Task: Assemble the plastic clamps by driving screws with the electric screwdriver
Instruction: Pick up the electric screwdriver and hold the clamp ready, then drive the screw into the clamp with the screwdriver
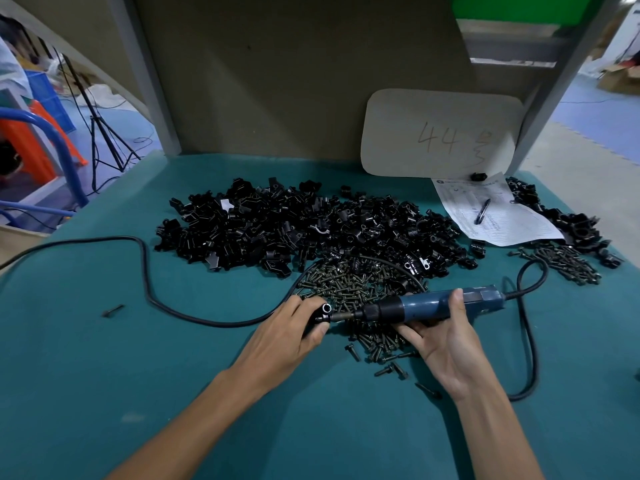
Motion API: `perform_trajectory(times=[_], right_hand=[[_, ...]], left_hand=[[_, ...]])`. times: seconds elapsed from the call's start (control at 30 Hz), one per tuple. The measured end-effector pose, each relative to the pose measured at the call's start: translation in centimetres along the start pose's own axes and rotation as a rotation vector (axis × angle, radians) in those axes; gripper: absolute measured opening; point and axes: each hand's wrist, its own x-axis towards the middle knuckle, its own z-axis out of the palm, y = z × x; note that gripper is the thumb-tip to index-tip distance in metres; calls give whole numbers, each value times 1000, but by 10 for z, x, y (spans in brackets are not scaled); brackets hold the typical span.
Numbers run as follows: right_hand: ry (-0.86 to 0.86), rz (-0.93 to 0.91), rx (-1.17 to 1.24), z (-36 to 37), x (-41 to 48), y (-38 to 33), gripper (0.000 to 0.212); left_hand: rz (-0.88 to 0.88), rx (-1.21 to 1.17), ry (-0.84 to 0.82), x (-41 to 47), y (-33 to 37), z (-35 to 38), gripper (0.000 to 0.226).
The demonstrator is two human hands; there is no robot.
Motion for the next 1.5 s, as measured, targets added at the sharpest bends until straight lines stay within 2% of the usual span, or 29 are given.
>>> perform_trajectory(times=[0.43, 0.6, 0.7, 0.8, 0.9, 1.0, 1.07, 1.23, 1.3, 1.37, 1.4, 1.5], right_hand=[[16, -13, -19, 4, -2, -1, 69], [3, -38, -42, 3, -3, -1, 67], [11, -47, -45, 5, -4, -5, 67], [21, -109, -80, 3, -9, -24, 66], [132, -212, -358, -3, -15, -51, 52], [299, -273, -667, -17, -16, -72, 36], [346, -268, -822, -30, -17, -80, 29], [444, -176, -1255, -56, -24, -86, 48], [504, -113, -1483, -58, -25, -84, 48], [531, -59, -1655, -54, -28, -81, 53], [545, -49, -1724, -51, -29, -80, 58], [570, -201, -1816, -31, -39, -78, 67]], left_hand=[[-50, -48, -36, 0, 1, 1, 49], [-34, -63, -49, 1, -1, 1, 42], [-99, -104, -44, 0, -2, 0, 52], [-236, -298, 23, 1, -5, -5, 58], [-316, -455, 98, 4, -7, -10, 56], [-385, -538, 87, 8, -7, -12, 61], [-416, -606, 88, 8, -7, -13, 64], [-455, -683, 73, 5, -7, -15, 60], [-507, -764, 52, 8, -7, -16, 41], [-576, -942, 32, 12, -3, -20, 23], [-596, -1026, 26, 13, -2, -22, 24], [-586, -1038, 11, 13, -6, -24, 64]])
